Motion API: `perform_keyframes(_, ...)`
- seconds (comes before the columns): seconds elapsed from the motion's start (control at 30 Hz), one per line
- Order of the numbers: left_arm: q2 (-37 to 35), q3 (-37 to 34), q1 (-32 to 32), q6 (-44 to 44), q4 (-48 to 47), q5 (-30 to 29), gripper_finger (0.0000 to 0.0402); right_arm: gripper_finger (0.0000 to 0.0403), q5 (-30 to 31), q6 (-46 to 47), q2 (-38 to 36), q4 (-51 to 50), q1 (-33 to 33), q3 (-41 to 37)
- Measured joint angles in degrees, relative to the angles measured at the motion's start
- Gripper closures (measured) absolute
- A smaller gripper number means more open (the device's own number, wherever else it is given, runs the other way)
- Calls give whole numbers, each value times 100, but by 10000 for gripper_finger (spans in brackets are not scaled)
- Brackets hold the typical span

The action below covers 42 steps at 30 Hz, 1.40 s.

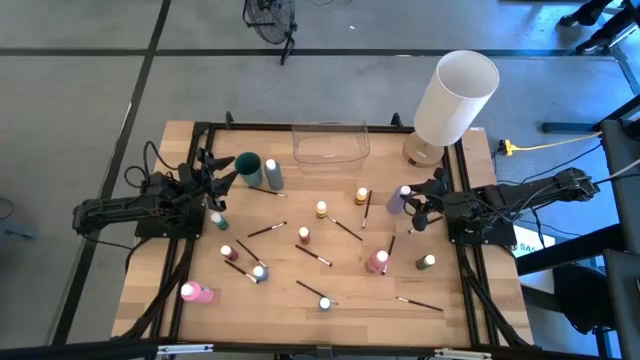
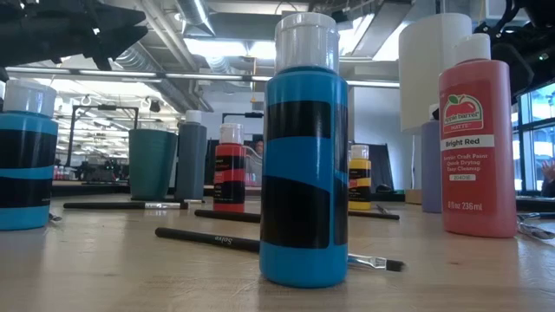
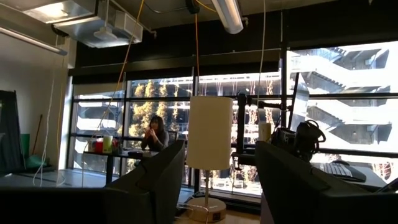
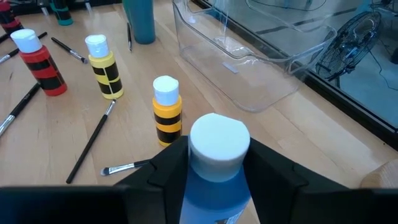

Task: Pick & Place Paint Supplies
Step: Put the violet bottle into the transparent bin

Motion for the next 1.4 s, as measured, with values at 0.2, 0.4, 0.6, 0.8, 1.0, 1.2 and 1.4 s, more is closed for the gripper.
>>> perform_keyframes(0.2, 0, 0, 0, -4, -2, 2, 209, 249, 131, 103, 0, 7, 2, 0)
perform_keyframes(0.4, 0, 0, 0, -4, -45, 4, 210, 249, 100, 196, 0, 46, 2, 0)
perform_keyframes(0.6, -1, 0, 0, -12, -135, 14, 212, 228, 87, 281, 0, 46, 2, 0)
perform_keyframes(0.8, -2, 0, -1, -92, -133, 31, 212, 207, 158, 254, 0, 46, 2, 0)
perform_keyframes(1.0, 0, 0, 0, -105, -133, 32, 212, 206, 245, 126, 0, 90, 2, 0)
perform_keyframes(1.2, 0, 0, 1, -105, -136, 87, 212, 206, 256, 108, 45, 129, -39, 0)
perform_keyframes(1.4, 0, 0, -1, -105, -168, 90, 212, 206, 138, 105, 262, 236, -248, 0)
